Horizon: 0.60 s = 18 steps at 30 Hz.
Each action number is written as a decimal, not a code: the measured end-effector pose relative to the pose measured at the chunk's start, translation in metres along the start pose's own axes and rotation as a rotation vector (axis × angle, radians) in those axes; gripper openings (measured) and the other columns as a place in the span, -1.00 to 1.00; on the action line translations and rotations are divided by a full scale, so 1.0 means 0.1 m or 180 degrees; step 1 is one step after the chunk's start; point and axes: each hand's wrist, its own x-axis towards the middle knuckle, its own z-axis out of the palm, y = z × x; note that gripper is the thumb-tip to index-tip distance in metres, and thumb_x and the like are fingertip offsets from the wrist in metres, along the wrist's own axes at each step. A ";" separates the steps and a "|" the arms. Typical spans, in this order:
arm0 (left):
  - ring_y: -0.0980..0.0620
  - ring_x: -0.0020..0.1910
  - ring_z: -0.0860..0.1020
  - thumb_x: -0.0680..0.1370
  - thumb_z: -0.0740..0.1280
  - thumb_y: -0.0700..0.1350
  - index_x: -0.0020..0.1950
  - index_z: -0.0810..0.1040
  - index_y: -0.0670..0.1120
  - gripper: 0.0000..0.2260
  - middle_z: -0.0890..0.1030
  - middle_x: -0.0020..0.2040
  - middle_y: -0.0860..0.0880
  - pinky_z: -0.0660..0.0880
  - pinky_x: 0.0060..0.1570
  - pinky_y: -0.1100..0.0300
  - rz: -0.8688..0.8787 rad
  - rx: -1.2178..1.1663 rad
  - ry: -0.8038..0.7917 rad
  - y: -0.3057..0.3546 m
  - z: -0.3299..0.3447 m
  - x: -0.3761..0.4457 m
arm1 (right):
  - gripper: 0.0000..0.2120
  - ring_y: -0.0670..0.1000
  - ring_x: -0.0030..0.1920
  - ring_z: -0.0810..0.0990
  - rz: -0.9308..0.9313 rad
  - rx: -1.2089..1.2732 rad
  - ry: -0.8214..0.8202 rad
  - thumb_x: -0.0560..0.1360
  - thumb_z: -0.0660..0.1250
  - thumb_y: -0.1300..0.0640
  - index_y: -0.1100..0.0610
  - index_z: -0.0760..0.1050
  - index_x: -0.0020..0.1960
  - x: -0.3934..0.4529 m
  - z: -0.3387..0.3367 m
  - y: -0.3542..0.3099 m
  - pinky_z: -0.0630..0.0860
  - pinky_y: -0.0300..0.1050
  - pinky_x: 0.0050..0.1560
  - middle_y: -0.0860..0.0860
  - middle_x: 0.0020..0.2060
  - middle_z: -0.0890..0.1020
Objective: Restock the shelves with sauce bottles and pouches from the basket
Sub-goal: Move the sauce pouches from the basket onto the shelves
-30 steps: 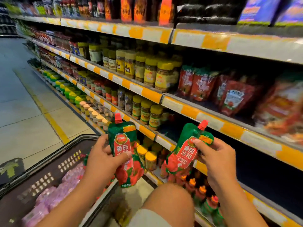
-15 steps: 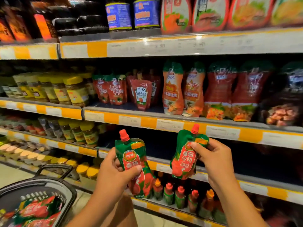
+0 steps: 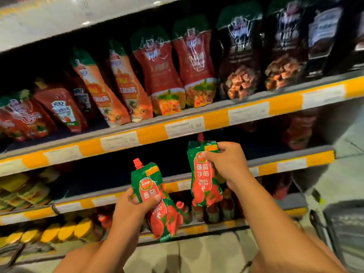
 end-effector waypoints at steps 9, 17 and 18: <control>-0.23 -0.24 0.70 0.52 0.51 -0.22 0.15 0.63 -0.23 -0.77 0.72 -0.05 -0.30 0.60 -0.36 0.03 -0.0103 0.0058 -0.0332 0.16 0.63 0.40 | -0.87 -0.02 -0.34 0.67 0.0211 0.0241 0.0707 0.40 0.54 0.22 0.11 0.59 -0.22 0.42 -0.28 -0.05 0.49 -0.15 -0.40 0.03 -0.31 0.68; -0.18 -0.08 0.74 0.49 0.52 -0.29 0.15 0.61 -0.36 -0.72 0.74 -0.01 -0.27 0.70 -0.05 -0.04 -0.0324 -0.0261 -0.0217 0.37 1.18 0.84 | -0.74 -0.07 -0.13 0.66 0.0050 0.0875 0.1279 0.44 0.42 0.34 0.07 0.68 0.04 0.70 -0.62 -0.13 0.56 -0.19 -0.23 -0.05 -0.09 0.72; -0.14 -0.14 0.74 0.49 0.51 -0.31 0.12 0.62 -0.36 -0.76 0.74 -0.04 -0.27 0.70 -0.15 0.02 -0.0358 -0.0301 -0.0156 0.39 1.24 0.90 | -0.74 -0.07 -0.12 0.66 -0.0006 0.0896 0.1344 0.44 0.42 0.33 0.06 0.68 0.05 0.71 -0.67 -0.13 0.57 -0.17 -0.21 -0.06 -0.08 0.73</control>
